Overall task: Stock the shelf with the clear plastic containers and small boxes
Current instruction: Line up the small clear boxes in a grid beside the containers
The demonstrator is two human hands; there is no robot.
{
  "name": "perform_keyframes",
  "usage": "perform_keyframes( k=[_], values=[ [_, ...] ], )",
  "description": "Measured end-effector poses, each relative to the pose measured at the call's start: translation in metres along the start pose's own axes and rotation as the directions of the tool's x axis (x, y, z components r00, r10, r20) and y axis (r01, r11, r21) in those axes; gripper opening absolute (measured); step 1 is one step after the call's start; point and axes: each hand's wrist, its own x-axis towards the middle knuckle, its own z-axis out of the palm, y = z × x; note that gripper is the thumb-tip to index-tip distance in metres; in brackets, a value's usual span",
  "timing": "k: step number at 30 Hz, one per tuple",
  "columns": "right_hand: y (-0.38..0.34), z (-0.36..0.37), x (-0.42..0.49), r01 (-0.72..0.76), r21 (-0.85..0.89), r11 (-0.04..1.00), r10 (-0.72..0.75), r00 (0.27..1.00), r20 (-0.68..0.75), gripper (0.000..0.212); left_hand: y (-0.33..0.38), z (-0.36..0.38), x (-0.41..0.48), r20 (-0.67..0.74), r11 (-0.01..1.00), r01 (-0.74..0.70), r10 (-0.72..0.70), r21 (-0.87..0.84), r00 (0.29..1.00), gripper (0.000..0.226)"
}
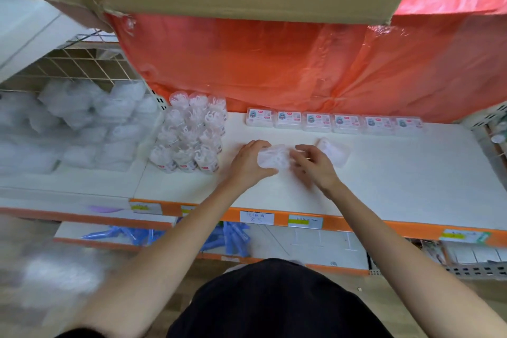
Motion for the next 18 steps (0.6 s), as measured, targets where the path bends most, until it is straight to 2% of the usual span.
perform_keyframes(
  k=[3, 7, 10, 12, 14, 16, 18],
  values=[
    [-0.007, 0.010, 0.006, -0.089, 0.074, 0.993, 0.082, 0.991, 0.105, 0.040, 0.002, -0.003, -0.004, -0.015, 1.000, -0.027, 0.026, -0.006, 1.000, 0.063],
    [-0.014, 0.014, 0.005, -0.104, 0.177, 0.979, 0.077, 0.985, 0.156, 0.028, 0.000, -0.007, -0.005, -0.009, 0.999, -0.033, 0.033, -0.009, 0.999, 0.066],
    [-0.012, 0.012, 0.004, -0.123, 0.221, 0.968, 0.087, 0.982, 0.167, 0.028, 0.001, -0.010, -0.006, 0.027, 0.980, 0.083, -0.079, -0.179, 0.996, 0.073],
    [-0.008, 0.010, 0.003, -0.123, 0.243, 0.962, 0.090, 0.986, 0.143, 0.030, 0.004, -0.013, -0.007, 0.070, 0.889, 0.253, -0.245, -0.381, 0.967, 0.067],
    [-0.007, 0.007, 0.001, -0.096, 0.276, 0.956, 0.066, 0.991, 0.115, 0.029, 0.001, -0.015, -0.005, 0.186, 0.764, 0.442, -0.404, -0.471, 0.896, 0.055],
    [-0.007, 0.005, -0.002, -0.038, 0.287, 0.957, 0.011, 0.995, 0.096, 0.030, -0.002, -0.017, -0.004, 0.315, 0.602, 0.586, -0.500, -0.543, 0.807, 0.055],
    [-0.007, 0.005, -0.005, 0.040, 0.273, 0.961, -0.067, 0.994, 0.090, 0.033, -0.003, -0.019, -0.003, 0.412, 0.438, 0.655, -0.530, -0.616, 0.741, 0.056]
  ],
)
